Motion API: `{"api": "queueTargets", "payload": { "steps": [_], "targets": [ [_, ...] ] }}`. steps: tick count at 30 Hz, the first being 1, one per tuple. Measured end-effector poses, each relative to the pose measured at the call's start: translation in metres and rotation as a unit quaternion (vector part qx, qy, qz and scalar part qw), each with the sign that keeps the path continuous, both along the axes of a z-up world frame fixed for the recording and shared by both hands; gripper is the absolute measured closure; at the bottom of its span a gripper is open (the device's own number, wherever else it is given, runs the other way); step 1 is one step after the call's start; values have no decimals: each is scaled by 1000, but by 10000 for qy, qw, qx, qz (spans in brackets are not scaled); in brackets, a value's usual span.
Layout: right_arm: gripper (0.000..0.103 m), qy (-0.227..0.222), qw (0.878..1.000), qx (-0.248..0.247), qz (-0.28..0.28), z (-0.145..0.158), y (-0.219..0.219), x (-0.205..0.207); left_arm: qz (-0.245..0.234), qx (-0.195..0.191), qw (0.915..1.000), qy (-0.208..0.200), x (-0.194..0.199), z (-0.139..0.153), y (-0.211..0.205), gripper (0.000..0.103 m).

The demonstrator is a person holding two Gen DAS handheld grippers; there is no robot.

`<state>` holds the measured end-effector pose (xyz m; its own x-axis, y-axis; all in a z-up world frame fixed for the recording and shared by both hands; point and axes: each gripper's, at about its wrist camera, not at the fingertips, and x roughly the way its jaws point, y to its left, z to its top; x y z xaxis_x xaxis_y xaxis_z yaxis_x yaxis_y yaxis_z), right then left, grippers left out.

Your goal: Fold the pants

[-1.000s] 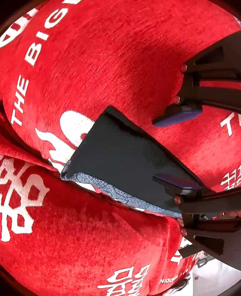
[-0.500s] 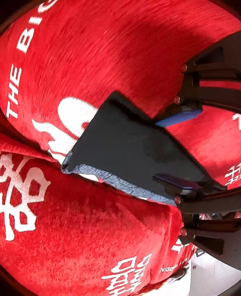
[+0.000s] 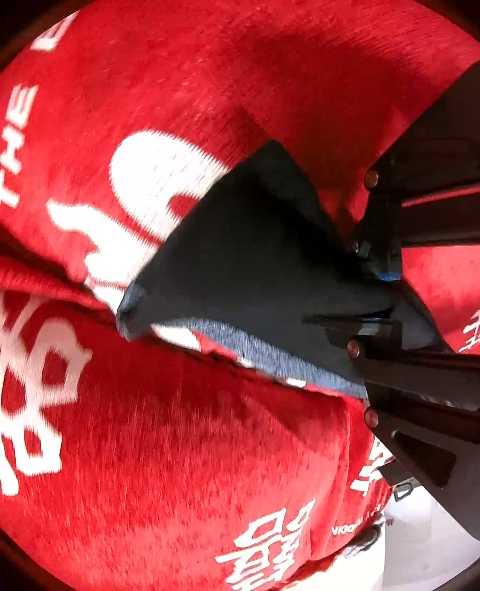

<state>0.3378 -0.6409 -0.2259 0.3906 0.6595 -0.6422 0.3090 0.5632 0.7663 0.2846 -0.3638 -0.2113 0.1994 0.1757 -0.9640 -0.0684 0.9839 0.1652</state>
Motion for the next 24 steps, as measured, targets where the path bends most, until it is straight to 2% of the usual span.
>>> {"api": "queueTargets", "payload": {
  "steps": [3,6,7,8,12,14,18,24],
  "targets": [
    [90,-394,9987,-165,267,28,9,-1,-66,-22,9999,-121,11,3,-5,0],
    [90,-673,9961,-337,463,49,20,-3,-325,-133,9988,349,15,-28,-23,0],
    [90,-745,9949,-427,525,54,24,-2,-358,-81,9986,386,12,-37,-29,0],
    [90,-797,9935,-525,613,59,29,-1,-291,-128,9994,155,9,-37,-30,0],
    [90,-1028,9845,-1054,952,76,51,3,-94,-513,9982,306,7,-33,-17,0],
    [90,-1123,9785,-1344,1087,87,62,3,-116,-487,9985,226,4,-24,-10,0],
    [90,-1422,9587,-1985,1459,113,91,-3,-222,-529,9980,-252,-15,8,17,0],
    [90,-1847,9137,-3033,1979,150,165,-21,-13,-570,9969,-542,-47,42,90,0]
  ]
}}
